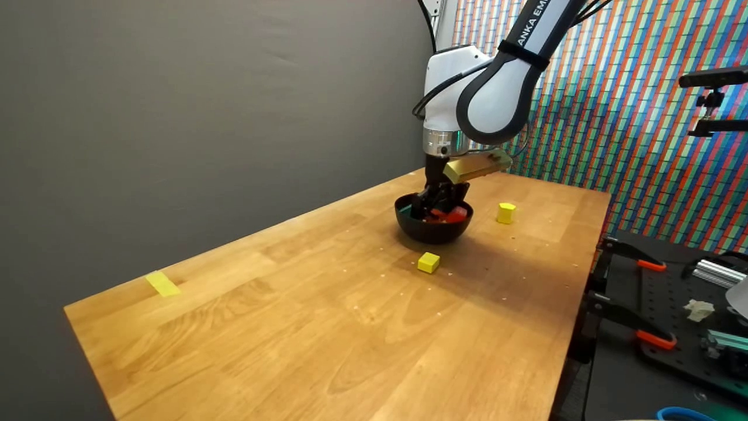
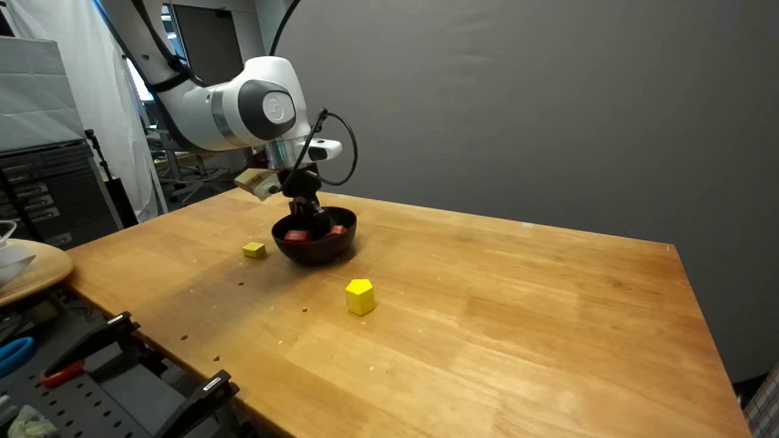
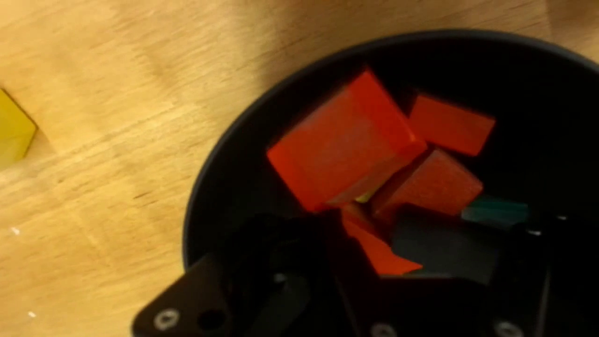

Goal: Remove all the blocks from the black bowl and place them on the table

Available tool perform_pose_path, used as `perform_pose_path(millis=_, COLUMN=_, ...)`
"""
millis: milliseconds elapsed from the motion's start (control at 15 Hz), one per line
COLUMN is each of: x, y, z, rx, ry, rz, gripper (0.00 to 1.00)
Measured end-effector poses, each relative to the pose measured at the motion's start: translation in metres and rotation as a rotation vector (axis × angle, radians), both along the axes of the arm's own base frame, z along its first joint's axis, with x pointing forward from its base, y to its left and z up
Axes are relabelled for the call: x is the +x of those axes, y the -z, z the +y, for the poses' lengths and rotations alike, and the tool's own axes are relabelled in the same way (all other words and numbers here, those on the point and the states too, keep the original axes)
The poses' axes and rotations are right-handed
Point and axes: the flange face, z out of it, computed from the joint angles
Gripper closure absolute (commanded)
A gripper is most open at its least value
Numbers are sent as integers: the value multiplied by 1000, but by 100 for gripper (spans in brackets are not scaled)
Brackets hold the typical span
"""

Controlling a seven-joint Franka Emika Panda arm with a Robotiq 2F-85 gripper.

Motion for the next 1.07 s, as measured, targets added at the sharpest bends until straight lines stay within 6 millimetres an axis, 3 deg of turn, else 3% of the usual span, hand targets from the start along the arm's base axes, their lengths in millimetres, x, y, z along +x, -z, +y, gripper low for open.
perform_pose_path(millis=267, x=3, y=-15, z=6, rx=32, ry=17, rz=-31, gripper=83)
perform_pose_path(millis=667, x=5, y=-81, z=-1, rx=67, ry=35, rz=-137, gripper=78)
perform_pose_path(millis=733, x=4, y=-90, z=-2, rx=72, ry=38, rz=-151, gripper=57)
perform_pose_path(millis=867, x=2, y=-100, z=-5, rx=82, ry=49, rz=-165, gripper=45)
perform_pose_path(millis=1067, x=-3, y=-98, z=-9, rx=112, ry=78, rz=-153, gripper=19)
